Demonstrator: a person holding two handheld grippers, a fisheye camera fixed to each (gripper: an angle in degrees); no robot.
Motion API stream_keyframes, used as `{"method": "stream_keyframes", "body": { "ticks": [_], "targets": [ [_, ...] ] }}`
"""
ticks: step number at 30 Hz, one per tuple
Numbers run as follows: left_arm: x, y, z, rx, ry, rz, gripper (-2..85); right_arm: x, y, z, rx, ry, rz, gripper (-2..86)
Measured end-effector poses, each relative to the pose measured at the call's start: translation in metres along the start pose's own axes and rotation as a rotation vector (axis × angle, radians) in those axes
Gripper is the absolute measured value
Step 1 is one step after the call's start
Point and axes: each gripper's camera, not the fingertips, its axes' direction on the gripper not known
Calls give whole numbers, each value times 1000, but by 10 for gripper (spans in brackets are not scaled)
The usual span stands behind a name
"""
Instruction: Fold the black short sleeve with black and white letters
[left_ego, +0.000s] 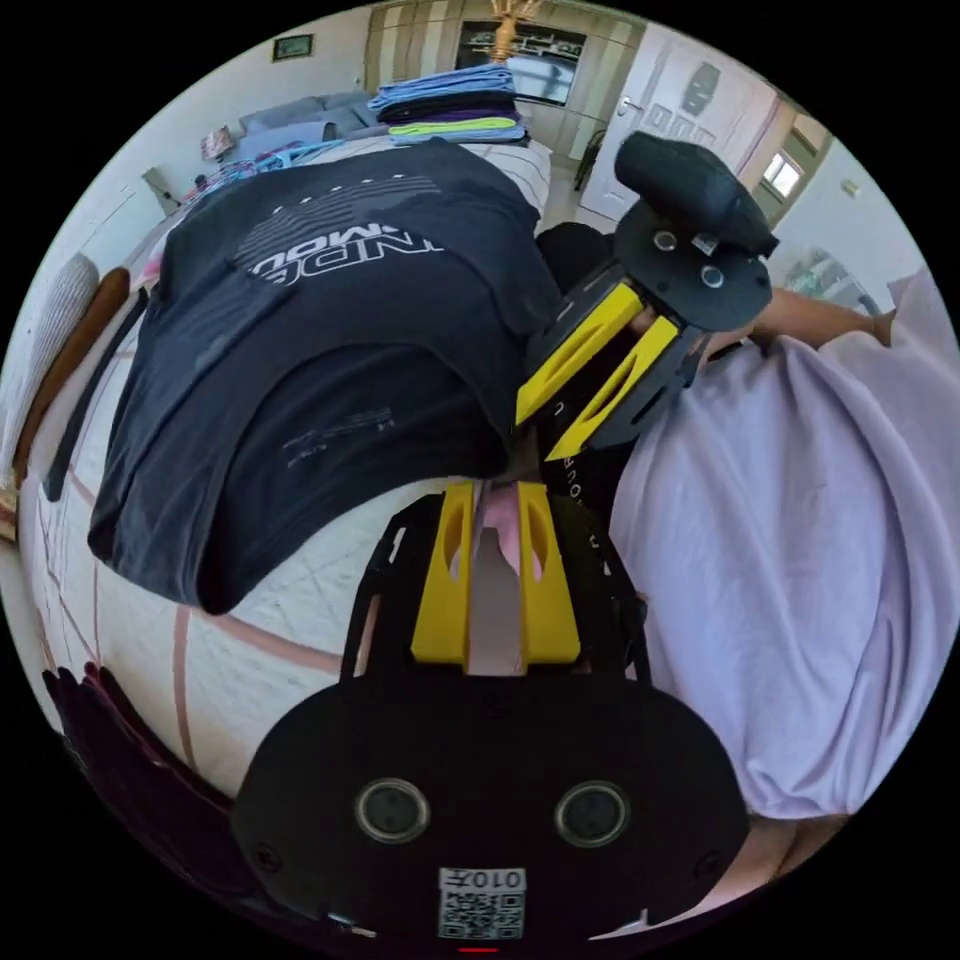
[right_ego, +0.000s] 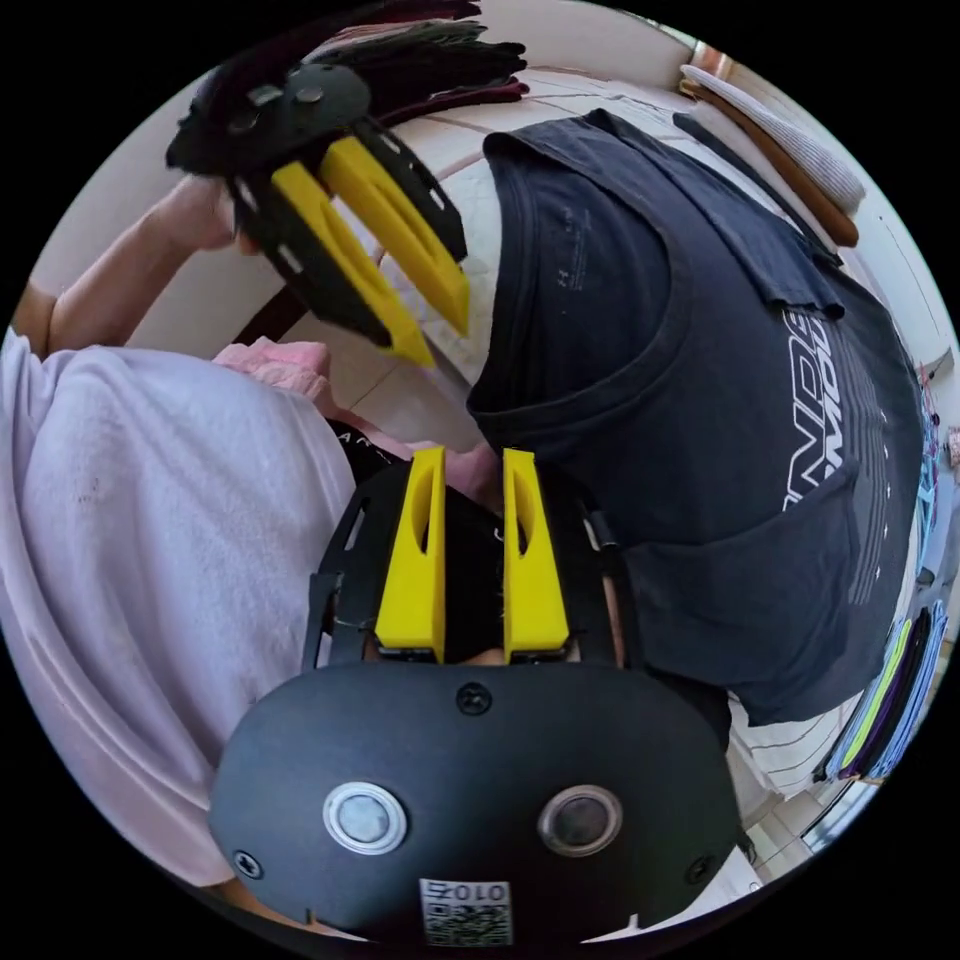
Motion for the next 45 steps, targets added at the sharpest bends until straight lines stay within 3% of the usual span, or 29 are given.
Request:
{"method": "stream_keyframes", "body": {
  "ticks": [6,12,17,23,30,33,36,38,40,45],
  "targets": [
    [-3,-22,30,-60,-43,-41,26,-2,23,-5,40,-9,75,76],
    [-17,-30,27,-95,99,-45,2,-23,36,4,43,70,91,84],
    [-51,-30,-20,54,378,-139,-2,-67,46,1,163,252,73,102],
    [-72,-33,-48,187,537,-186,-1,-97,58,18,168,453,133,116],
    [-64,-33,-71,239,514,-151,4,-96,79,22,250,482,222,53],
    [-47,-20,-98,262,372,-65,16,-93,93,12,283,454,234,31],
    [-31,11,-130,221,55,-29,39,-78,111,1,324,331,286,24],
    [-20,37,-142,119,-258,-11,53,-68,120,-2,331,272,313,22],
    [-13,49,-141,23,-430,26,65,-59,128,-7,351,229,325,20],
    [-18,51,-136,-17,-492,57,87,-30,140,-20,388,138,314,18]
  ]
}}
